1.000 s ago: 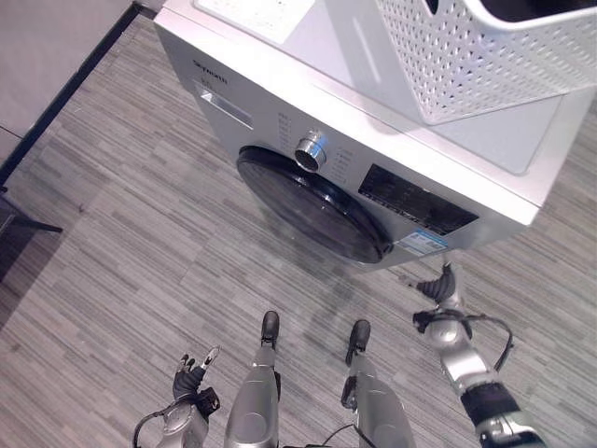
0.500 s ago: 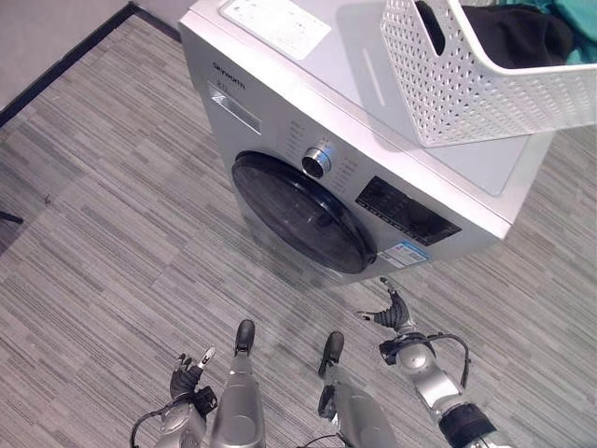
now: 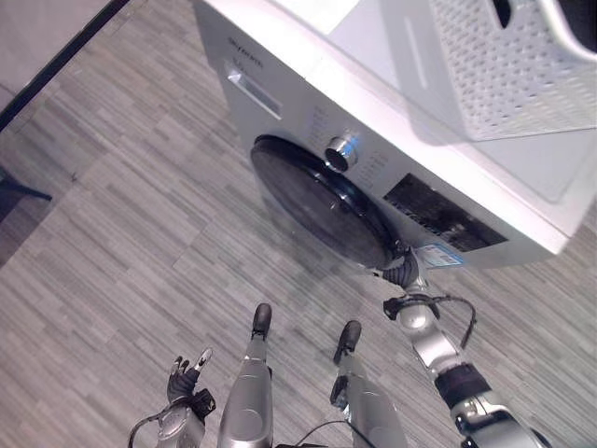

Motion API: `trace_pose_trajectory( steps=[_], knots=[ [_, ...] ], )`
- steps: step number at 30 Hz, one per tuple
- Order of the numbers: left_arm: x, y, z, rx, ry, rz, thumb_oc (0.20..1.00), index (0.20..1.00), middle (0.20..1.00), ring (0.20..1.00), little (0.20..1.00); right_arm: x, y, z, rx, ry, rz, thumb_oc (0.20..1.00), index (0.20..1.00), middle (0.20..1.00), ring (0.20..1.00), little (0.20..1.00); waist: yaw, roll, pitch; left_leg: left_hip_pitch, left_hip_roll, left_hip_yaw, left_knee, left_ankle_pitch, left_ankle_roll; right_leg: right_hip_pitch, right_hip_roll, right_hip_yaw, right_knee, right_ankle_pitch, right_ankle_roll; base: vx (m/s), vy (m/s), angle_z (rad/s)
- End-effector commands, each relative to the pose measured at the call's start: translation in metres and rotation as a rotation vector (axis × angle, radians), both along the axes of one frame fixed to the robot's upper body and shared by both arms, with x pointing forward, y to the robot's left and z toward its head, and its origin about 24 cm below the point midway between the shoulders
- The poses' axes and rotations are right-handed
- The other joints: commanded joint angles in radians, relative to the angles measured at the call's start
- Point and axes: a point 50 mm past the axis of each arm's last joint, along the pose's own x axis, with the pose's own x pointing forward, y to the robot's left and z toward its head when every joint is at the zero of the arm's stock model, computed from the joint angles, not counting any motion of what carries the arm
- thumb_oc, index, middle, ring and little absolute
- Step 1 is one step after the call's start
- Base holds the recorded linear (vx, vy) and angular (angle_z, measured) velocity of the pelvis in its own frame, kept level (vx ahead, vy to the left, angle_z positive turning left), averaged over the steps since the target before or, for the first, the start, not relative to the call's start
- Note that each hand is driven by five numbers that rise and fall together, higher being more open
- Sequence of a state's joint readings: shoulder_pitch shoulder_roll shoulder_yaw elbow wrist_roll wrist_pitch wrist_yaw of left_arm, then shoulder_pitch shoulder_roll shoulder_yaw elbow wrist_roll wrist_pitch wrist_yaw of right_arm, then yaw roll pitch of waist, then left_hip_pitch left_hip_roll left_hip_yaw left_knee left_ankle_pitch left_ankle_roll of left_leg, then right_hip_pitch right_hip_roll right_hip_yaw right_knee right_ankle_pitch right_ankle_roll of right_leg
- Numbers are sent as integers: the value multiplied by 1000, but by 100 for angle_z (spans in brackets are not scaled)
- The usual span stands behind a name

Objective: Grab the laundry basket,head to the washer,open it,put in the laundry and shut it.

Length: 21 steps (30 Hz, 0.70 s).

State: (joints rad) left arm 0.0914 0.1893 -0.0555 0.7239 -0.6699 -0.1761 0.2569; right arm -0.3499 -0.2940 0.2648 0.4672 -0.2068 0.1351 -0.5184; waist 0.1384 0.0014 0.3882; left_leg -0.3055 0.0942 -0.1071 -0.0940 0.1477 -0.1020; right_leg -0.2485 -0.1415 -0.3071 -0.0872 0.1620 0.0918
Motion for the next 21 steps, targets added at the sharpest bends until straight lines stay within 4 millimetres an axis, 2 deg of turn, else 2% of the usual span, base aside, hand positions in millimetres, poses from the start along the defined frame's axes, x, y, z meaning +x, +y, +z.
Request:
trace_pose_trajectory(
  steps=[1,4,7,11,14,17,20,21],
  knots=[
    [-1,19,8,62,-37,9,1000,1000,1000,1000,1000,20,16,30,64,-144,18,1000,1000,1000,1000,1000,30,-49,-25,-43,7,-11,33,-97,31,37,-162,39,0,-56,81,17,34,12],
    [-1,16,7,53,-37,3,1000,1000,1000,1000,1000,28,22,33,90,-148,15,1000,1000,1000,1000,1000,44,-38,-22,-61,-2,-19,36,-94,32,30,-168,29,0,-53,83,14,25,8],
    [3,12,9,52,-55,-25,1000,1000,1000,1000,1000,45,34,49,155,-179,9,1000,1000,1000,1000,1000,76,-13,-12,-100,-17,-35,42,-87,30,15,-181,9,0,-47,86,10,26,1],
    [6,10,9,52,-52,-28,1000,1000,1000,1000,1000,45,43,47,170,-169,41,1000,1000,1000,1000,1000,81,-11,-13,-104,-23,-44,35,-83,29,17,-183,1,0,-50,87,0,0,0],
    [10,7,10,52,-54,-38,1000,1000,1000,1000,1000,43,57,39,206,-128,91,1000,1000,1000,1000,1000,83,-17,-14,-99,-24,-48,28,-82,29,22,-182,-5,0,-52,87,0,0,0],
    [14,8,11,63,-56,-53,1000,1000,1000,1000,1000,34,81,21,254,-41,184,1000,1000,1000,1000,1000,84,-26,-16,-90,-20,-47,24,-83,28,27,-179,-4,0,-55,86,0,0,0],
    [18,6,13,78,-56,-79,1000,1000,1000,1000,1000,15,113,-3,309,76,319,1000,1000,1000,1000,1000,87,-39,-17,-70,-12,-38,23,-87,27,35,-173,-2,0,-57,86,-8,-15,-3],
    [22,7,15,94,-58,-94,1000,1000,1000,1000,1000,1,136,-16,345,153,413,1000,1000,1000,1000,1000,91,-52,-17,-50,-2,-30,23,-92,26,45,-167,-1,0,-58,85,-11,-27,-5]
  ],
)
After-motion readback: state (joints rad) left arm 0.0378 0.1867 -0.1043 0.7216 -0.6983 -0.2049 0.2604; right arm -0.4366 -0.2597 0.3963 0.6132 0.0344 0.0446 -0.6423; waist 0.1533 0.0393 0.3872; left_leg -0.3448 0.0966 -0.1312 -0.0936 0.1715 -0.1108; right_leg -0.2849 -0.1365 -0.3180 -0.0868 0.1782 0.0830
